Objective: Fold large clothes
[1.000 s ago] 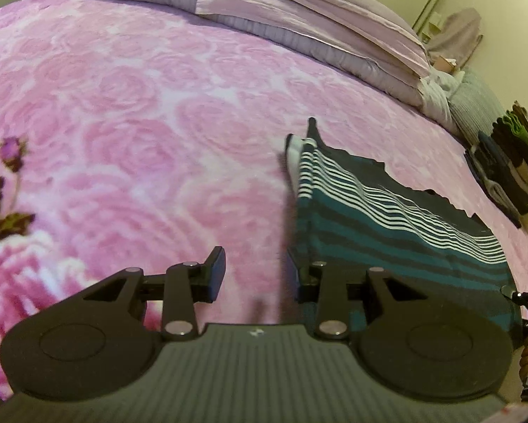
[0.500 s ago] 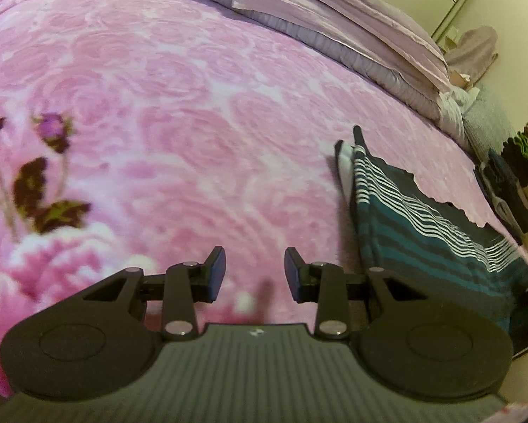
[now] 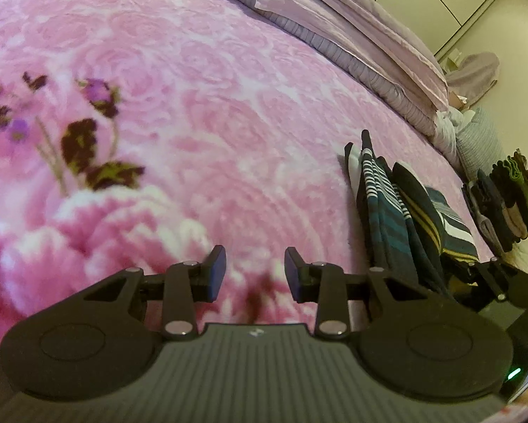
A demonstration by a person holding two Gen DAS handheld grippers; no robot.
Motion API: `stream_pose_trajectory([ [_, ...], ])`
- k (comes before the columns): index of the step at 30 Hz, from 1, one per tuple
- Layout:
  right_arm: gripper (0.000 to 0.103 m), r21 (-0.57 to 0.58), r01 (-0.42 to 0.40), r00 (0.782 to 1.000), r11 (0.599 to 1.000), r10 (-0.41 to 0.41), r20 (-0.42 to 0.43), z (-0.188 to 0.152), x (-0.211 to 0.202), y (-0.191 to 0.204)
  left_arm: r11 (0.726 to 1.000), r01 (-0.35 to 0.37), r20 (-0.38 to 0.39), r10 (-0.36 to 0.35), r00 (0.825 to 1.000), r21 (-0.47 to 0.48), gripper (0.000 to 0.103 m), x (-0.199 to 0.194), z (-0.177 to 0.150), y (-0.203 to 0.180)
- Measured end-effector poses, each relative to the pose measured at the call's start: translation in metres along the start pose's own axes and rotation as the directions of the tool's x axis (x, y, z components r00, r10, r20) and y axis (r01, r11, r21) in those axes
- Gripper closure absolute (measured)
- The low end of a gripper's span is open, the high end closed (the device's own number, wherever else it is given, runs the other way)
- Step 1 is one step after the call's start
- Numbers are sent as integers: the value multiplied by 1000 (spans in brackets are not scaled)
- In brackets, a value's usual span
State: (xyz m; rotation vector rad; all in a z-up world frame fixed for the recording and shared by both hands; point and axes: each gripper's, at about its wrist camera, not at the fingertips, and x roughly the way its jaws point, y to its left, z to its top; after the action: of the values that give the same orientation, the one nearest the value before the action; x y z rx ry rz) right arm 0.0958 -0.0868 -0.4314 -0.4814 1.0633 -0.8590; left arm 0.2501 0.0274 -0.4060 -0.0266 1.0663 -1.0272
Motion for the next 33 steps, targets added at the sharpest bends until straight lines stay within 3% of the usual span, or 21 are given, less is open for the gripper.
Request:
stream_pose_trajectory([
  [2,68,10,-43,999,999,43,12,1,-9,-6,1000,-18,1,18,1000,17,72,-5,-3,-4],
  [4,66,77,-179,983,981,176,45,3,-29,-29,1000,0,-5,0,1000,11,72,-8,-4,-9],
  [7,62,230,-368,928,901,340,152,-5,-56,-77,998,51,2,-51,999,25,72,-13,-1,-26],
  [9,62,348,-398,916,849,348,199,-15,-61,-111,994,100,-1,-100,995,49,72,-12,4,-43],
  [13,62,589,-318,948,743,258,186,-53,-46,-181,976,204,-57,-200,978,79,72,11,14,-79],
  [17,62,774,-185,965,606,259,27,-100,7,-224,965,261,-126,-255,959,29,71,49,27,-106],
  [21,62,891,-141,935,432,355,-24,-138,56,-247,957,285,-173,-291,941,-56,67,87,38,-118],
  [23,62,928,-167,912,334,411,16,-150,73,-256,954,284,-204,-298,932,-96,66,105,42,-121],
  [25,62,946,-169,894,276,447,30,-151,89,-260,949,293,-213,-311,926,-113,65,119,45,-124],
  [27,62,948,-162,886,273,464,18,-148,96,-262,942,304,-218,-330,919,-142,62,128,49,-127],
  [33,64,929,-164,876,332,482,-18,-142,126,-261,912,343,-224,-391,893,-225,60,155,58,-130],
])
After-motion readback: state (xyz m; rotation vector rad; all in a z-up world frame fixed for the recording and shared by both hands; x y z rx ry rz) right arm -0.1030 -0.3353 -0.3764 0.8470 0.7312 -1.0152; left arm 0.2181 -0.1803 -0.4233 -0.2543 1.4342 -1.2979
